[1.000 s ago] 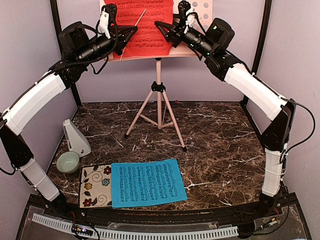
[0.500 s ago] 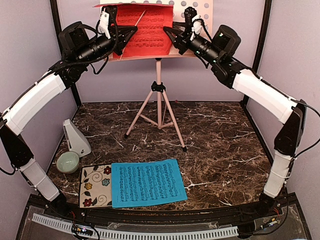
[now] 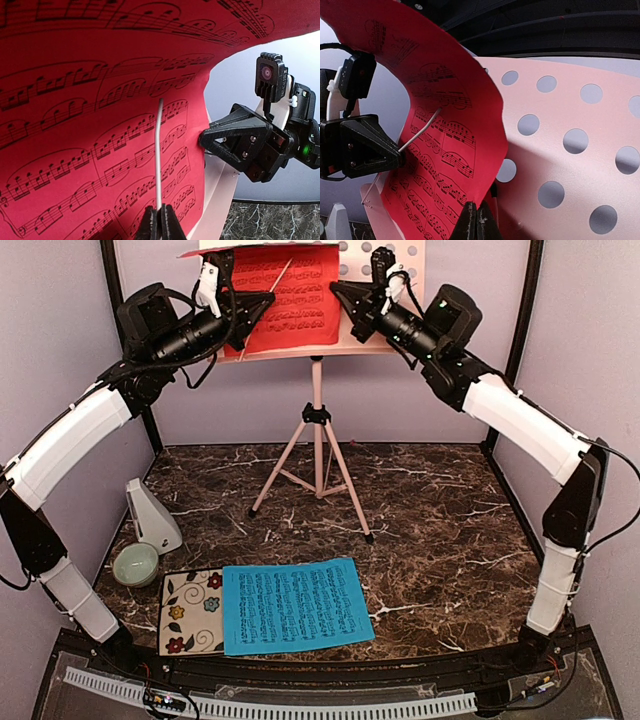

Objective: Set up the instrument practice props

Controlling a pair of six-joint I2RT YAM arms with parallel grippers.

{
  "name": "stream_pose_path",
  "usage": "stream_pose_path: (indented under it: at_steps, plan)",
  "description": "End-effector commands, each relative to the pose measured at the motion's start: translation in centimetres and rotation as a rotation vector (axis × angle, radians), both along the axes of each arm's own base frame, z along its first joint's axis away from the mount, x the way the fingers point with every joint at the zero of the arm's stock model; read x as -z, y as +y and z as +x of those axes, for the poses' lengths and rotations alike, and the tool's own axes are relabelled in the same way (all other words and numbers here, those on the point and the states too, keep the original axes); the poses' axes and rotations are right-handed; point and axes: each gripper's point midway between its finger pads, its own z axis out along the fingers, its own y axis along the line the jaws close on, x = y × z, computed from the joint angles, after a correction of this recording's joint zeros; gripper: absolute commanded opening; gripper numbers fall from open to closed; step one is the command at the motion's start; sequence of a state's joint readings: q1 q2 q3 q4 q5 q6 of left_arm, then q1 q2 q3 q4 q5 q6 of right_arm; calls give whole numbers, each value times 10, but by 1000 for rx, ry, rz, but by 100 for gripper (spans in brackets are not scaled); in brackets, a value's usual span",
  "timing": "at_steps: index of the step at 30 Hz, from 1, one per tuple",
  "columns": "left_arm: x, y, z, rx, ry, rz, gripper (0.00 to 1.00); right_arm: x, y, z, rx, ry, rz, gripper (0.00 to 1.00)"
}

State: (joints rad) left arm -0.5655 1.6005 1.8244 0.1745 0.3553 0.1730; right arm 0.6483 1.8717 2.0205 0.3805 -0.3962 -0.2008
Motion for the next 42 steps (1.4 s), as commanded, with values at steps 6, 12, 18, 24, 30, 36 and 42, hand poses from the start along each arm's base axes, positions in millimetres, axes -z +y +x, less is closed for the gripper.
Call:
stream_pose_path:
  at_steps: [6, 12, 18, 24, 30, 36, 42]
  plan:
    - [-23, 2, -22, 42, -66, -25, 0, 0, 13, -4, -72, 14, 12, 0]
    - [-23, 2, -22, 40, -65, -26, 0, 2, 22, -4, -87, 15, 10, 0]
    - [-23, 3, -22, 36, -67, -25, 0, 7, 27, -4, -89, 19, 2, 0]
    - [-24, 4, -21, 32, -66, -29, 0, 10, 29, -4, -85, 23, -5, 0]
    - [-24, 7, -20, 15, -56, -40, 12, 12, 27, -3, -68, 19, -7, 0]
    - [-25, 13, -26, 1, -57, -54, 32, 10, 26, -3, -64, 14, -2, 0]
    - [-18, 17, -36, -3, -53, -42, 39, 10, 25, -1, -53, 14, 2, 2]
